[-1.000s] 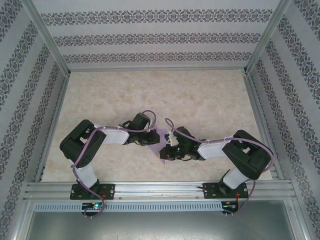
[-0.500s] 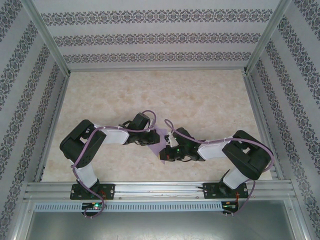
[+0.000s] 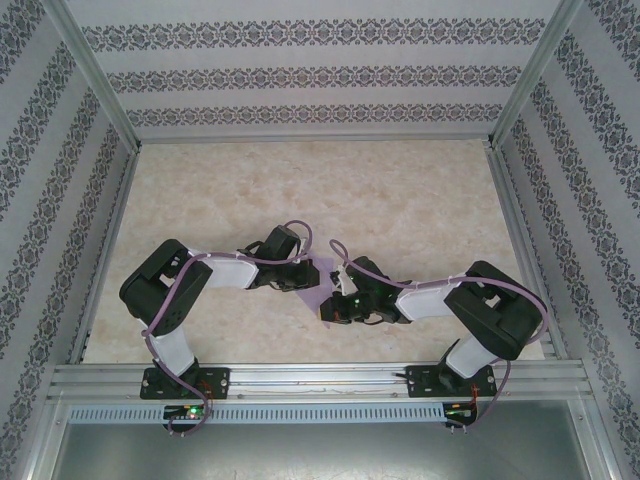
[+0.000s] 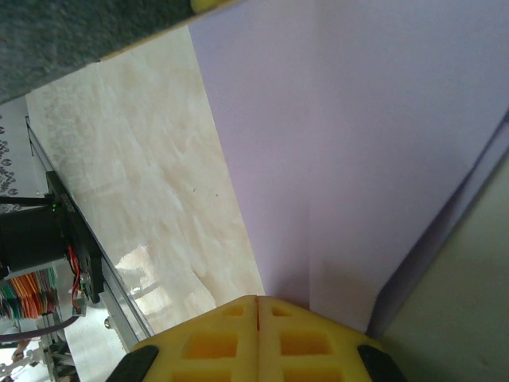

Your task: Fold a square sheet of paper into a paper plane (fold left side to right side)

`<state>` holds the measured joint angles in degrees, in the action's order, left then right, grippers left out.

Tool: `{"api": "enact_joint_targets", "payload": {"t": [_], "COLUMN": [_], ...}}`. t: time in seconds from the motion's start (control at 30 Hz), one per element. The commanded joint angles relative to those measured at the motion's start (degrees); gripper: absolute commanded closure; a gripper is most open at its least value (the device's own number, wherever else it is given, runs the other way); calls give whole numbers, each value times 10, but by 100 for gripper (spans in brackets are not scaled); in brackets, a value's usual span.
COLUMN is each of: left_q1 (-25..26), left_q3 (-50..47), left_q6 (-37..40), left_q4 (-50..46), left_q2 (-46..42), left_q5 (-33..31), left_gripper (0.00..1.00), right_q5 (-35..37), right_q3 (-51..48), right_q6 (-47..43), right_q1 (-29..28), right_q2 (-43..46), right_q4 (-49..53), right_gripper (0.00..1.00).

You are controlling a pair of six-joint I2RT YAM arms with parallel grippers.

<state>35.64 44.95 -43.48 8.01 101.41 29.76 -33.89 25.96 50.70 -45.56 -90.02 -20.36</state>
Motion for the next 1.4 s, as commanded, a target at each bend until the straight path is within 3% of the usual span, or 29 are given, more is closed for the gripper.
{"api": "enact_joint_targets", "payload": {"t": [0.0,0.7,1.0,1.23,1.37], "left_q1": [2,3,2,3,3], "left_q3": [-8,-8,-11,-12,-8], "left_q6": [7,5,5,6,7], "left_q4": [-49,-51,-54,-56,-55], "left_q2": [19,21,15,8,10], "left_q5": [-37,-45,-49,-50,-48], "left_gripper": [90,90,91,91,91], "right_q5": [5,17,6,-15,21], "right_q3": [-10,-30,-39,-39,-11], "right_q6": [-6,-15,-24,-40,-62], "right_q1": [-9,-34,-41,18,33], "right_q2": [3,25,84,214,218], "right_q4": [15,75,121,146,143], "right_gripper": [100,100,100,100,100]}}
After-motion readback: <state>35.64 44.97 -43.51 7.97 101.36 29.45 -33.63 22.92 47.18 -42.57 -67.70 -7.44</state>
